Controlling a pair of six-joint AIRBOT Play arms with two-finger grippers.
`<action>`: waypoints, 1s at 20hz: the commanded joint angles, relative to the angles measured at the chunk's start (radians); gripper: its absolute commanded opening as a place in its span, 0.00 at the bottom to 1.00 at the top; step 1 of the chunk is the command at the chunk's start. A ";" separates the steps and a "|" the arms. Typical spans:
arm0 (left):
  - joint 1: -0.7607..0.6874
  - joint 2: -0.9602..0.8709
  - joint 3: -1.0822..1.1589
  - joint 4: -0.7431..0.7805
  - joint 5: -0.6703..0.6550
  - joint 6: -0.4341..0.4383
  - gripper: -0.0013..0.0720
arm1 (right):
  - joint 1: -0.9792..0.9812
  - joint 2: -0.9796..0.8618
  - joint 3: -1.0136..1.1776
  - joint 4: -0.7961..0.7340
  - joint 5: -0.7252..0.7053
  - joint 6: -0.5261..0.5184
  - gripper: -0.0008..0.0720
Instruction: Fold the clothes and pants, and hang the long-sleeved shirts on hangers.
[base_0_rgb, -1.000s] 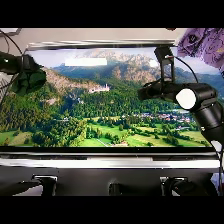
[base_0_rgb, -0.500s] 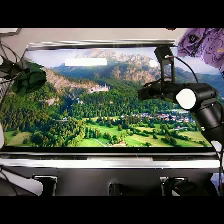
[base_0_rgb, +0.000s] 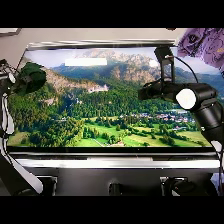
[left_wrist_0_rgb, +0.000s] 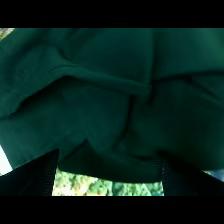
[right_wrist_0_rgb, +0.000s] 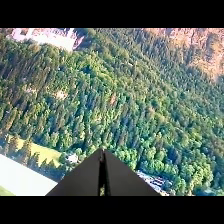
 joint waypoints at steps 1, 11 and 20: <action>0.008 -0.065 -0.001 -0.002 0.072 -0.002 1.00 | 0.001 0.000 0.001 0.000 0.000 0.000 0.05; 0.001 -0.010 0.003 -0.109 0.053 -0.001 0.04 | 0.001 0.000 0.001 0.000 0.000 0.000 0.05; -0.257 0.608 -0.359 -0.273 -0.326 -0.042 0.03 | 0.001 0.000 0.001 0.000 0.000 0.000 0.05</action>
